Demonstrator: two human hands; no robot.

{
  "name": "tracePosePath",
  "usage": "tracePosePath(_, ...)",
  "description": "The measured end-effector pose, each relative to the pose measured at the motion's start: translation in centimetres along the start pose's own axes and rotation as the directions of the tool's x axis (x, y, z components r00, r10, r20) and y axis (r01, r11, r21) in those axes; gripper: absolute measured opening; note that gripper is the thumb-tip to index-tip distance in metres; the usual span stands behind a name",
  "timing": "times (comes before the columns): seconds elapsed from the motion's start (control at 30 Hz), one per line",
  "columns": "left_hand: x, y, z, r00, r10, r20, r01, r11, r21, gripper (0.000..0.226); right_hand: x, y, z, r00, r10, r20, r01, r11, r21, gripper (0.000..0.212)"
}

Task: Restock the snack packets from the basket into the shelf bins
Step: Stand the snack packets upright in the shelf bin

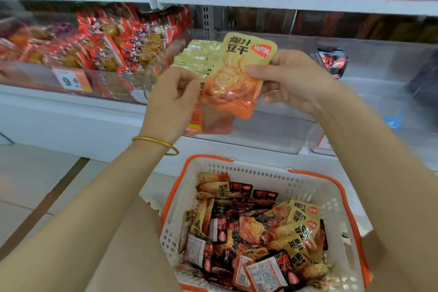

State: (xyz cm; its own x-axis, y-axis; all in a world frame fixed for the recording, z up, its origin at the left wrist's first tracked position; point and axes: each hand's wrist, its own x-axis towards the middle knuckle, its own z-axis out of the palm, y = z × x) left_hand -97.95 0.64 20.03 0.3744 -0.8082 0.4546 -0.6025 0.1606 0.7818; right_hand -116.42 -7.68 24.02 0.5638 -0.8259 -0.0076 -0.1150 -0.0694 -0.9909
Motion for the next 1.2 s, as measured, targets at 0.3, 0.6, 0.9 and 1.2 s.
tracePosePath(0.3,2.2,-2.4,0.2,0.987,0.129,0.095,-0.16,0.805,0.572,0.034,5.9,2.3,2.2,0.998,0.04,-0.045,-0.056,0.883,-0.465,0.02)
tracePosePath(0.6,2.0,-2.8,0.9,0.968,0.141,0.21,-0.245,0.723,0.646,0.034,9.1,4.9,3.6,0.99,0.113,0.081,0.036,0.359,-0.933,0.047)
tracePosePath(0.9,-1.1,-2.3,0.5,0.891,0.4,0.215,-0.447,0.697,0.56,0.032,3.8,1.2,1.8,0.985,-0.147,-0.092,-0.015,0.459,-0.888,0.041)
tracePosePath(1.2,-7.3,-7.9,3.4,0.769,0.256,0.586,-0.577,0.671,0.465,0.031,-3.0,12.9,4.6,0.967,0.222,0.128,-0.042,0.631,-0.775,0.024)
